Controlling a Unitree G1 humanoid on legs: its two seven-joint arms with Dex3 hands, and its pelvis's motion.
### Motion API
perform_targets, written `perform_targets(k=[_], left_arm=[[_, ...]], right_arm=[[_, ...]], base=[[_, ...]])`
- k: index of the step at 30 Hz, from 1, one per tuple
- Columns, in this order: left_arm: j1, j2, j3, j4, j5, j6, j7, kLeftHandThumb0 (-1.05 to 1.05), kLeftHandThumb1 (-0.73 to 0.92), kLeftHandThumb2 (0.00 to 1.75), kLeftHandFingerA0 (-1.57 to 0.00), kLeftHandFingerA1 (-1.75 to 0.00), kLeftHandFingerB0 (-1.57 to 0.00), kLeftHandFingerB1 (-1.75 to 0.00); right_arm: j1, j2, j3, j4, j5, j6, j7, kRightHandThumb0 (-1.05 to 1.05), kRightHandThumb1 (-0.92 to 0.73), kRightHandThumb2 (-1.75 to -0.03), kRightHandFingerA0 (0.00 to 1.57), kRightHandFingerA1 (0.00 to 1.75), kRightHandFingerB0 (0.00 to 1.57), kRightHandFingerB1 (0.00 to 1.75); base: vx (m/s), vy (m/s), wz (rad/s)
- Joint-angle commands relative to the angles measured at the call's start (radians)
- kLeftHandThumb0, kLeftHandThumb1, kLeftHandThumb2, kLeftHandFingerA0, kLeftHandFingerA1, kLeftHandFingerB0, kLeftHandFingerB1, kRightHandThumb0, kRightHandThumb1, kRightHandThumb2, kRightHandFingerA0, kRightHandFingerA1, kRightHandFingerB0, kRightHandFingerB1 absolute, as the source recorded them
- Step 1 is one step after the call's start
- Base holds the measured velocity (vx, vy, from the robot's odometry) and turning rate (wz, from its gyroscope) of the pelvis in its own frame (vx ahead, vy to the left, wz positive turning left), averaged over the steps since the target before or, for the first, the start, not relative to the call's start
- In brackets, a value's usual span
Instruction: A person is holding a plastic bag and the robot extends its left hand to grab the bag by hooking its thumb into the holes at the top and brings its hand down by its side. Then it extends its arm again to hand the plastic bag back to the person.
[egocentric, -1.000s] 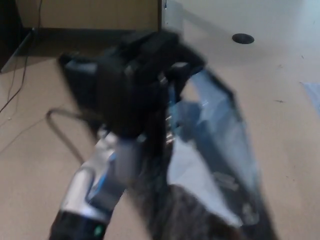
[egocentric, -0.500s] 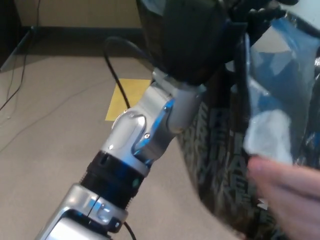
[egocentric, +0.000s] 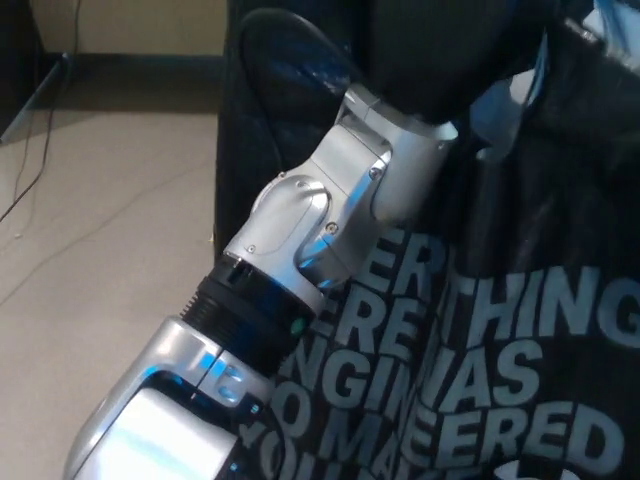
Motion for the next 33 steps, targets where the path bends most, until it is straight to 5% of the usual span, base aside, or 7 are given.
perform_targets(k=[1,5,6,7,10,31,33], left_arm=[[-0.013,0.035,0.004,-0.018,-0.024,0.019,0.014,-0.30,0.50,0.93,-1.27,-1.37,-0.77,-1.00],[0.025,0.036,-0.001,-0.056,-0.034,0.041,-0.021,-0.29,0.48,0.90,-1.26,-1.38,-0.75,-0.95],[0.050,0.028,0.006,-0.092,-0.055,0.080,-0.092,-0.46,0.62,0.59,-0.51,-0.84,-0.30,-0.31],[0.068,0.021,0.010,-0.123,-0.065,0.129,-0.161,-0.35,0.34,0.92,0.00,-0.48,0.00,-0.49],[0.123,0.003,0.008,-0.218,-0.092,0.247,-0.349,-0.86,0.51,0.85,0.00,0.00,0.00,-0.01],[0.455,0.208,-0.001,-0.635,-0.121,0.266,-0.745,-0.97,0.55,0.59,0.00,-0.01,0.00,0.00],[0.507,0.243,0.017,-0.676,-0.141,0.246,-0.747,-0.84,0.46,0.88,0.00,0.00,0.00,-0.02]], right_arm=[[-0.009,-0.009,0.002,0.003,-0.001,0.016,0.005,-0.45,-0.75,-0.63,0.63,0.55,0.51,0.38],[0.013,-0.016,0.008,-0.012,-0.005,0.020,0.010,-0.46,-0.75,-0.63,0.62,0.49,0.49,0.38],[0.003,-0.011,0.007,-0.003,-0.002,0.022,0.009,-0.45,-0.75,-0.63,0.62,0.56,0.50,0.38],[-0.005,-0.009,0.007,0.003,-0.002,0.025,0.009,-0.45,-0.75,-0.63,0.62,0.52,0.50,0.38],[0.009,-0.014,0.008,0.006,-0.003,0.017,0.009,-0.45,-0.75,-0.63,0.63,0.56,0.52,0.38],[0.039,-0.004,0.015,0.014,-0.007,0.004,-0.021,-0.50,-0.63,-0.90,0.60,0.64,0.43,0.51],[0.044,-0.004,0.014,0.010,-0.004,0.011,-0.016,-0.50,-0.63,-0.91,0.58,0.62,0.42,0.51]], base=[[0.00,0.000,0.00],[0.00,0.000,0.00],[0.00,0.000,0.00],[0.00,0.000,0.00],[0.00,0.000,0.00],[0.00,0.000,0.00],[0.00,0.000,0.00]])
